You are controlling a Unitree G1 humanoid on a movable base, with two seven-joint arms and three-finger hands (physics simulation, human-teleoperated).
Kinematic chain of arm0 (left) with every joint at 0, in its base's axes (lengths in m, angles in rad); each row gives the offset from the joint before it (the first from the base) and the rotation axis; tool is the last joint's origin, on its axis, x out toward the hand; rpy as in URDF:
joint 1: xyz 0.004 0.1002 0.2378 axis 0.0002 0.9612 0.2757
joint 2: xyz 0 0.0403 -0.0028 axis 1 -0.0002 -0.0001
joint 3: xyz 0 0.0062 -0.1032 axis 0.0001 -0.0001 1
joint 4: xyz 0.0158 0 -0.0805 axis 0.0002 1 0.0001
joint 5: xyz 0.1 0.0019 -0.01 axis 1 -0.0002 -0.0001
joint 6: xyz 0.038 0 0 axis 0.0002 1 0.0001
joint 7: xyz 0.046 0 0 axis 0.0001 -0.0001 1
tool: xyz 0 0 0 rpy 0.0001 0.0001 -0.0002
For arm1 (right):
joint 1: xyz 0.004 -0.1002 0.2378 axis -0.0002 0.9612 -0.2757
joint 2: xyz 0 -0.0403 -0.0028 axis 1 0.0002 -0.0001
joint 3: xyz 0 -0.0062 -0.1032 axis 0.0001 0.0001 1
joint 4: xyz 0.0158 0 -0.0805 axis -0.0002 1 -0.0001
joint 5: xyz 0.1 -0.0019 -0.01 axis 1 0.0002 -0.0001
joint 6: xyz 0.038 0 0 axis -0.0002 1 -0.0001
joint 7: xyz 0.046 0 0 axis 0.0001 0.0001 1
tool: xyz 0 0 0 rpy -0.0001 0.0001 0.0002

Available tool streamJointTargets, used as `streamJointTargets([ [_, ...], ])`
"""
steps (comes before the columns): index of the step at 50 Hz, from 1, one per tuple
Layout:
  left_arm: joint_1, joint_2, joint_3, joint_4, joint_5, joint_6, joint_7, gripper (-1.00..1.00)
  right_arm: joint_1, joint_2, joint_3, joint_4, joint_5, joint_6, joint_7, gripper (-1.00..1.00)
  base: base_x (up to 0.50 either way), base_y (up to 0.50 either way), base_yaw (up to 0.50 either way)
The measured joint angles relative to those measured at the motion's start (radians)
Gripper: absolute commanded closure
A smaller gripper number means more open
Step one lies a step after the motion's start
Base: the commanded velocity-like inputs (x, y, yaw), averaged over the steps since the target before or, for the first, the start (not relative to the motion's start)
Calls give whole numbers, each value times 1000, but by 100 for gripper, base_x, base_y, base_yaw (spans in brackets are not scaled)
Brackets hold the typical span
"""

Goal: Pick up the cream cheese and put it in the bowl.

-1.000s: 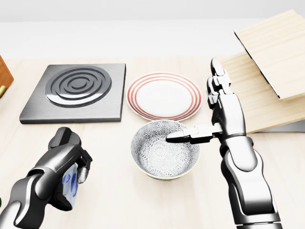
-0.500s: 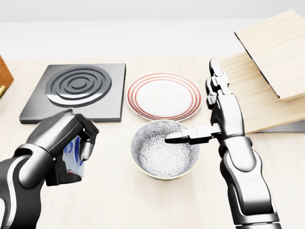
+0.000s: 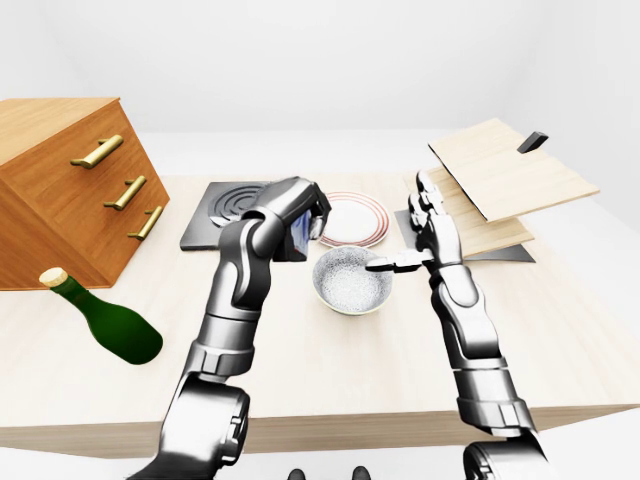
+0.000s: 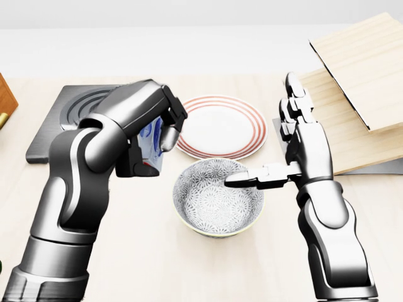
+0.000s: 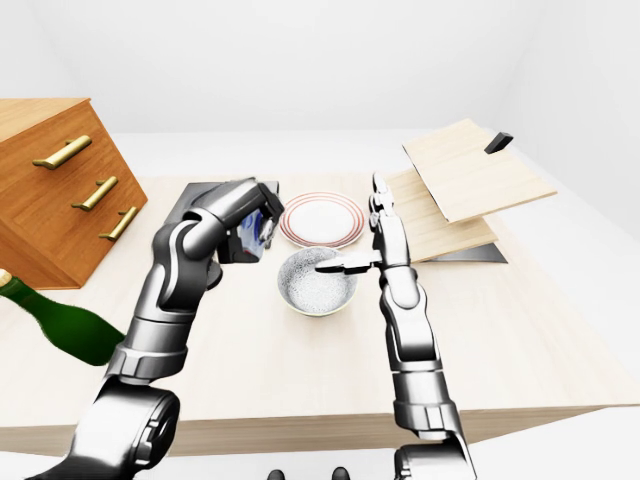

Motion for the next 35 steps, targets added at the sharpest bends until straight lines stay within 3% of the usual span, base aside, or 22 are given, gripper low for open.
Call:
streamJointTargets([
  [7,-116,-41,-21,163,4,-5,50,100,14,-13,-16,-36,15,0,1,-100,0,0,0],
  [16,-213,-87,-44,357,5,-35,124,100,33,-29,-38,-88,36,0,-2,-100,0,0,0],
  [35,-253,-174,-86,579,47,-89,217,100,83,-69,-101,-247,89,0,-11,-100,0,0,0],
])
